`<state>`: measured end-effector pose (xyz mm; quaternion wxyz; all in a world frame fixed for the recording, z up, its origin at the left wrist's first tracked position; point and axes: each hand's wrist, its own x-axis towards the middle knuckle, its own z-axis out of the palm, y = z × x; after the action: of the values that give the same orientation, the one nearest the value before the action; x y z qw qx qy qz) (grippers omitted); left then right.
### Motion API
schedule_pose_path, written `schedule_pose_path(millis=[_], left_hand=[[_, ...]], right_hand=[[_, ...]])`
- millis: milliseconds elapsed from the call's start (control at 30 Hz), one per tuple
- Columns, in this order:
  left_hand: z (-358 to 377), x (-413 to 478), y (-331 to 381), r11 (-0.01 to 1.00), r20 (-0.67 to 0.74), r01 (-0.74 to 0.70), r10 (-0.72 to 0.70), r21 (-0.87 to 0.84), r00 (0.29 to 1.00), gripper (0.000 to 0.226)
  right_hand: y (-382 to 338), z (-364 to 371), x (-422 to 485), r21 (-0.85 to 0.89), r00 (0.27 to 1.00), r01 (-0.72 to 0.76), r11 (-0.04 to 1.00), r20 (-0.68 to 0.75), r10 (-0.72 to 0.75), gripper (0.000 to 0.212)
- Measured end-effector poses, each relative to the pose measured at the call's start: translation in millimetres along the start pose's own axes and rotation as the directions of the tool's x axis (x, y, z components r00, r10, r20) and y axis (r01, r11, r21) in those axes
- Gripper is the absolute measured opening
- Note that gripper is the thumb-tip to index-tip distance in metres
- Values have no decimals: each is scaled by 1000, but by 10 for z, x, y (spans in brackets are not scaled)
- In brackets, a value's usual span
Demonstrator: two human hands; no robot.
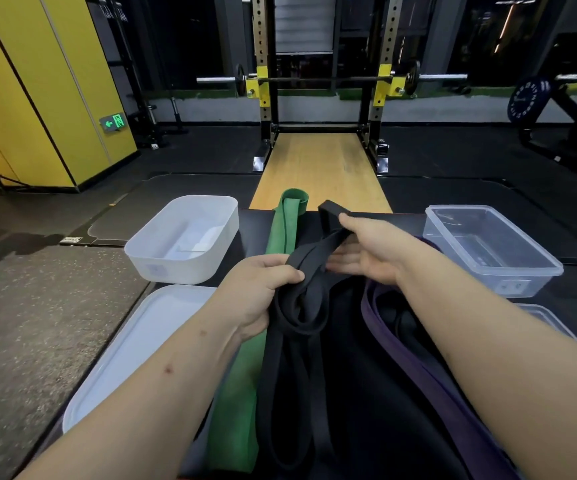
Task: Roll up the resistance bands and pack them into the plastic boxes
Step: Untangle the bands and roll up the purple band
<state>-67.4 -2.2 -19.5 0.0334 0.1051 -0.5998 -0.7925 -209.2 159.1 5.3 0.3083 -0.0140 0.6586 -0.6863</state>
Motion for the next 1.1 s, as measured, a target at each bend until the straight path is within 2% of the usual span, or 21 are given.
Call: schedule_pose_path(millis=[33, 100, 200, 333, 400, 433, 500, 600, 667, 767, 900, 1000, 1100], left_hand=[[33, 8, 2, 1000, 0, 1, -1, 2, 1000, 18], [114, 46, -1, 1000, -8, -7, 7, -4, 1000, 18], [243, 129, 28, 998, -49, -62, 61, -23, 997, 15], [433, 244, 178, 985, -96, -170, 168, -19, 981, 16], [472, 286, 241, 981, -101, -191, 187, -34, 977, 18], [476, 292, 257, 981, -93, -189, 184, -41, 978, 20], [462, 293, 233, 986, -72, -167, 167, 7, 983, 23], [439, 238, 101, 989, -50, -99, 105, 112, 993, 8], [428, 177, 5, 988, -28, -49, 54, 149, 998, 17], [403, 119, -121, 981, -11, -6, 9, 193, 1000, 16], [392, 84, -202, 974, -3, 42, -43, 224, 999, 21], [397, 78, -191, 976, -33, 61, -56, 208, 998, 23], [369, 117, -154, 989, -91, 75, -63, 127, 994, 29]], right_hand=[[-65, 63, 22, 80, 999, 41, 996, -5, -41, 36], [-252, 168, 74, 174, 989, 146, 974, -36, -142, 29], [-623, 290, 32, 95, 947, 320, 943, -18, -319, 33], [-1052, 332, -108, 34, 826, 551, 834, 121, -551, 29], [-1183, 306, -119, -42, 785, 615, 788, 135, -605, 32], [-1207, 275, -83, -76, 790, 613, 787, 93, -606, 36], [-1142, 183, 7, -72, 857, 513, 855, -21, -515, 42], [-839, 64, 70, -130, 964, 213, 968, -132, -230, 41], [-624, -13, 98, -226, 987, 35, 973, -144, -69, 31], [-404, -118, 152, -357, 988, -118, 927, -135, 74, 18], [-375, -171, 111, -569, 990, -126, 813, -129, 63, 7], [-442, -198, 84, -647, 994, -58, 760, -105, -13, 20], [-486, -222, 1, -655, 995, 43, 754, -43, -94, 23]])
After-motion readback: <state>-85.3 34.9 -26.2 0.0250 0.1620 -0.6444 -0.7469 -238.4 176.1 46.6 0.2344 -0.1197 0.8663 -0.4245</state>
